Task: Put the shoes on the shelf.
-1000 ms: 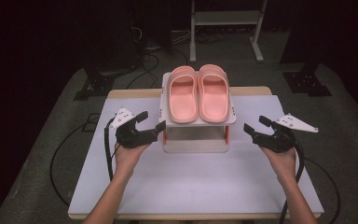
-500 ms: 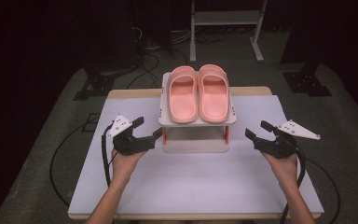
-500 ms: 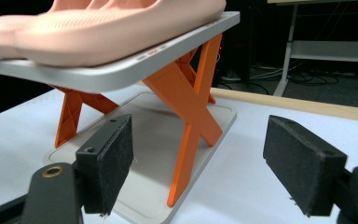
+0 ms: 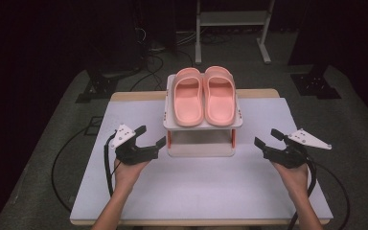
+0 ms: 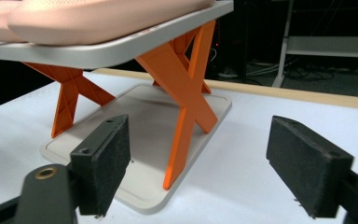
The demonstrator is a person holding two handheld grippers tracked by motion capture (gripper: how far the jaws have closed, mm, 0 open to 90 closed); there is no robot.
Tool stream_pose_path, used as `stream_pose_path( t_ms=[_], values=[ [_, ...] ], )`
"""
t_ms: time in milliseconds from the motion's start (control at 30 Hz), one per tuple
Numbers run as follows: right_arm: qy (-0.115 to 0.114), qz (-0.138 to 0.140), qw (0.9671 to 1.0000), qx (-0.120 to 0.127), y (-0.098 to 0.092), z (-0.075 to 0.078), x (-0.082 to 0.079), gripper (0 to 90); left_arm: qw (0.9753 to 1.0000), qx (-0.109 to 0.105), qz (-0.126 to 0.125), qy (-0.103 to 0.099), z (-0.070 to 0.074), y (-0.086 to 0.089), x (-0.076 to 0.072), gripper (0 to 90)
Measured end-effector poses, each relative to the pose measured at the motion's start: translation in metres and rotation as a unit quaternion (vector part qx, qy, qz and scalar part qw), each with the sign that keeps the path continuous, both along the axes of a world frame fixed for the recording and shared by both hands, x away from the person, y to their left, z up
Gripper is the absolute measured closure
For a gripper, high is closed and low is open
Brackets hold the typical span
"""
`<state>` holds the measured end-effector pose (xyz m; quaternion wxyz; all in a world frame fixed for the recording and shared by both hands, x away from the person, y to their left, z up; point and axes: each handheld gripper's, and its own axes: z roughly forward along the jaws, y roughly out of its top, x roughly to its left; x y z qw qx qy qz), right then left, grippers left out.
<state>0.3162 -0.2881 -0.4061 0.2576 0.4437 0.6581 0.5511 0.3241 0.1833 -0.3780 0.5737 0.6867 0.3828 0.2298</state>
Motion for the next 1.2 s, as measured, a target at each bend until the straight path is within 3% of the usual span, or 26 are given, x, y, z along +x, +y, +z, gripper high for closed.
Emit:
stream_pose_path(
  t_ms=[200,300,367,567,967,1200],
  values=[
    [-0.005,-0.008,0.9999,0.006,-0.004,-0.006,-0.005,20.2,1.0000,0.005,0.000,0.003,-0.008,0.001,-0.003,8.7],
    [0.003,-0.011,0.9999,0.005,-0.006,-0.008,-0.008,20.0,1.0000,0.007,0.001,0.002,-0.010,0.001,-0.004,8.1],
    [-0.009,-0.014,0.9998,0.005,-0.007,-0.010,-0.010,20.1,1.0000,0.009,-0.001,0.002,-0.012,0.000,-0.006,8.1],
    [0.003,-0.017,0.9999,0.001,-0.010,-0.016,-0.017,20.4,0.9999,0.011,0.000,-0.001,-0.016,-0.001,-0.009,6.6],
    [0.001,-0.027,0.9996,0.006,-0.018,-0.030,-0.034,20.3,1.0000,0.006,-0.005,-0.001,-0.030,-0.004,-0.022,6.6],
    [-0.012,-0.025,0.9996,-0.005,-0.018,-0.037,-0.049,19.4,0.9999,-0.009,-0.003,0.007,-0.046,-0.003,-0.034,6.6]
  ],
)
